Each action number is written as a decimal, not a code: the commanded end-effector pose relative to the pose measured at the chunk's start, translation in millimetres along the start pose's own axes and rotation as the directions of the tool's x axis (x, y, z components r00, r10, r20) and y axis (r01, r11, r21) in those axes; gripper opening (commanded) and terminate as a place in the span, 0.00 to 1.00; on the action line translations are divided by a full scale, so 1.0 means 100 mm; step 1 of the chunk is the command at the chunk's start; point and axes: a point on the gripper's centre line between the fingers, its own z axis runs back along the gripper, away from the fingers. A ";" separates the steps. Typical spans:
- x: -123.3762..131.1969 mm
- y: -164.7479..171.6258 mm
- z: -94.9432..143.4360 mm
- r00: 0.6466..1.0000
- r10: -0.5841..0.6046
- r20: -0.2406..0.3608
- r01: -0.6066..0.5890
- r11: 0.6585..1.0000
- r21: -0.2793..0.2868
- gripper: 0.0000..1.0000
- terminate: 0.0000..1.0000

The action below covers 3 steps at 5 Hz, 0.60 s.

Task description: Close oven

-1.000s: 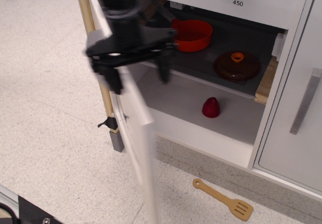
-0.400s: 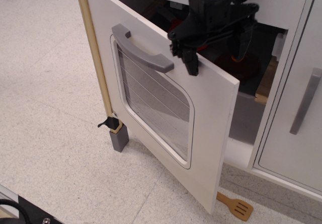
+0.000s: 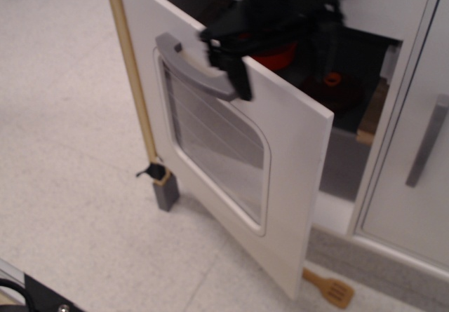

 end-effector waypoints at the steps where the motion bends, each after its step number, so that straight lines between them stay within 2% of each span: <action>1: 0.17 0.47 -0.08 0.993 -0.120 0.016 0.119 0.991 0.065 1.00 0.00; 2: 0.20 0.54 -0.43 0.982 -0.183 0.038 0.178 0.979 0.103 1.00 0.00; 3: 0.24 0.38 -0.63 0.975 -0.209 0.075 0.206 0.977 0.049 1.00 0.00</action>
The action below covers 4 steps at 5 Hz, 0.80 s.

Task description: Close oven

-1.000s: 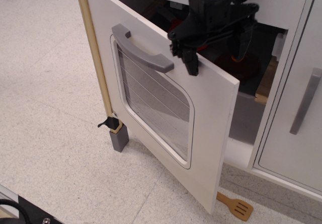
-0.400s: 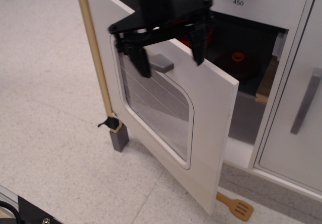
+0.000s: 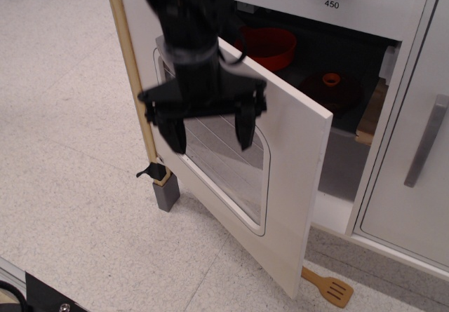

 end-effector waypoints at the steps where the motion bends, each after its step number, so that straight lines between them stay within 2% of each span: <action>1: 0.27 -0.38 -0.13 0.998 -0.033 0.062 0.040 0.994 -0.105 1.00 0.00; 3: 0.36 -0.76 -0.24 0.996 -0.030 0.082 0.042 0.988 -0.147 1.00 0.00; 4: 0.52 -0.97 -0.29 0.984 0.013 0.175 0.016 0.986 -0.165 1.00 0.00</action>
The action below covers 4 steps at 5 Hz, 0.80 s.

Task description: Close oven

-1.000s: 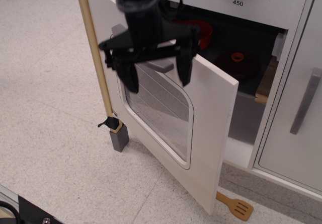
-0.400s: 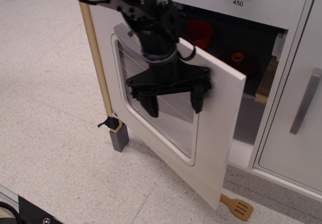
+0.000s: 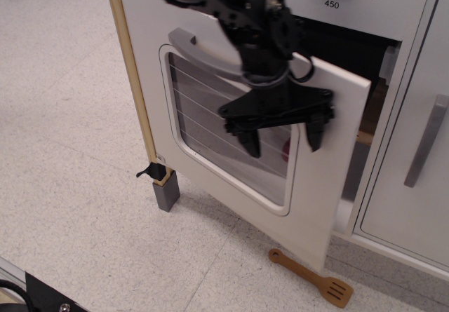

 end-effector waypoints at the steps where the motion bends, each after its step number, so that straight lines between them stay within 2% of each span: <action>1: 0.48 -0.37 0.01 0.986 0.063 0.153 -0.058 0.998 -0.038 1.00 0.00; 2: 0.52 -0.41 -0.02 0.983 0.069 0.171 -0.065 0.997 -0.032 1.00 0.00; 4: 0.49 -0.33 0.06 0.990 0.068 0.124 -0.066 0.998 -0.017 1.00 0.00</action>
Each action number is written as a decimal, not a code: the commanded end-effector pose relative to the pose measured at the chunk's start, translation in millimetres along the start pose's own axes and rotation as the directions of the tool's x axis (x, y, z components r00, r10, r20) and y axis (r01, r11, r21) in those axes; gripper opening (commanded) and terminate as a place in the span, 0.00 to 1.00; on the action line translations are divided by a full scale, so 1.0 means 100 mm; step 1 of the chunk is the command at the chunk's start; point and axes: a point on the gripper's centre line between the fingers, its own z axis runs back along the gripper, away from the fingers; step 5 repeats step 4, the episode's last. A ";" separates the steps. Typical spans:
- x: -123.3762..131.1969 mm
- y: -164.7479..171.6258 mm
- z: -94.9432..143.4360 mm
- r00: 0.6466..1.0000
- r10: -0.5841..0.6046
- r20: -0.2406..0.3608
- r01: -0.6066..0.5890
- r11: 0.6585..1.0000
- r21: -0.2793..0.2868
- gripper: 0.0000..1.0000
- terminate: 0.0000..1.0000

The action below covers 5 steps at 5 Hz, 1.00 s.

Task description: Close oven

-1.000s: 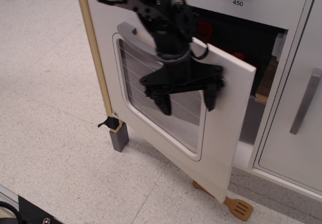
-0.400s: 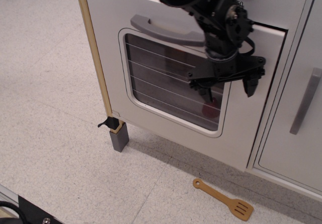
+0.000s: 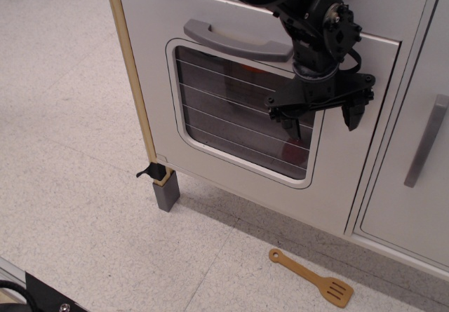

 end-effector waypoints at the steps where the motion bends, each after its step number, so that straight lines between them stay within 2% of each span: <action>1: 0.21 -0.02 0.29 0.999 -0.022 -0.048 0.023 1.000 0.021 1.00 0.00; 3: 0.21 -0.02 0.29 0.999 -0.022 -0.048 0.023 1.000 0.021 1.00 0.00; 4: 0.21 -0.02 0.29 0.999 -0.022 -0.048 0.023 1.000 0.021 1.00 1.00; 5: 0.21 -0.02 0.29 0.999 -0.022 -0.048 0.023 1.000 0.021 1.00 1.00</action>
